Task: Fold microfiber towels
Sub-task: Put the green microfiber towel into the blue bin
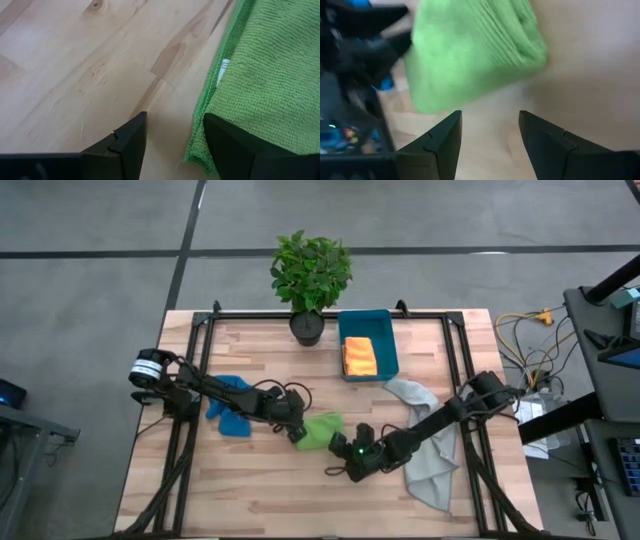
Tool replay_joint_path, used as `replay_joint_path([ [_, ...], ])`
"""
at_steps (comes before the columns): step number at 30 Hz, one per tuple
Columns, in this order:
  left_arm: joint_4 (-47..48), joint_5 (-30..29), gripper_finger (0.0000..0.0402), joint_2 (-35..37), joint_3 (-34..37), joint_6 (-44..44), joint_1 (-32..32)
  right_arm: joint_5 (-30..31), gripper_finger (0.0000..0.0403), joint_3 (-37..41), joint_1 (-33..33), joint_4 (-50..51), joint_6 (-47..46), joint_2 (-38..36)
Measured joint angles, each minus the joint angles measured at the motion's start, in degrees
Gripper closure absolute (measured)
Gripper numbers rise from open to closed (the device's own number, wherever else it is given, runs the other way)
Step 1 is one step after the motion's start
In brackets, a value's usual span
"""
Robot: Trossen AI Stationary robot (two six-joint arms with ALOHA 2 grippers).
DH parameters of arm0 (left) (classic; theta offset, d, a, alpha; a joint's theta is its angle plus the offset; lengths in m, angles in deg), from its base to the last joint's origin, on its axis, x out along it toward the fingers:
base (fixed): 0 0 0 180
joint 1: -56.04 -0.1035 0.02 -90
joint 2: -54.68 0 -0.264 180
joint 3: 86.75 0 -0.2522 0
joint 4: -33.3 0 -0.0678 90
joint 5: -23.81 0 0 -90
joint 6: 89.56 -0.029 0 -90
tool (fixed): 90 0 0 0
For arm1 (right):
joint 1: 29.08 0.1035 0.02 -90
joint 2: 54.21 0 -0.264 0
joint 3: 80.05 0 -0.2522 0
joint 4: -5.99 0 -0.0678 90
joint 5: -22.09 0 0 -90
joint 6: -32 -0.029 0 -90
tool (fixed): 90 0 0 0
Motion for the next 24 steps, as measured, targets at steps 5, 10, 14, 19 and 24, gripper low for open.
replay_joint_path([
  [5,-0.6,-0.1,0.0219,0.0,0.0,1.8,0.4,0.0,0.0211,-1.6,-1.1,2.8,-0.4,1.6],
  [10,-0.6,-0.1,0.0219,0.0,0.1,1.9,0.8,0.3,0.0211,-3.3,-2.0,2.6,2.1,3.2],
  [14,-0.5,0.0,0.0219,0.0,0.1,1.8,1.0,-1.6,0.0211,-5.2,-1.0,1.3,24.6,2.4],
  [19,-0.6,0.2,0.0219,0.0,0.1,0.9,1.0,-4.7,0.0211,-11.3,2.8,-1.4,71.7,0.1],
  [24,-0.6,0.5,0.0219,0.0,0.1,0.2,1.1,-0.9,0.0211,-17.6,5.3,9.3,118.1,2.4],
])
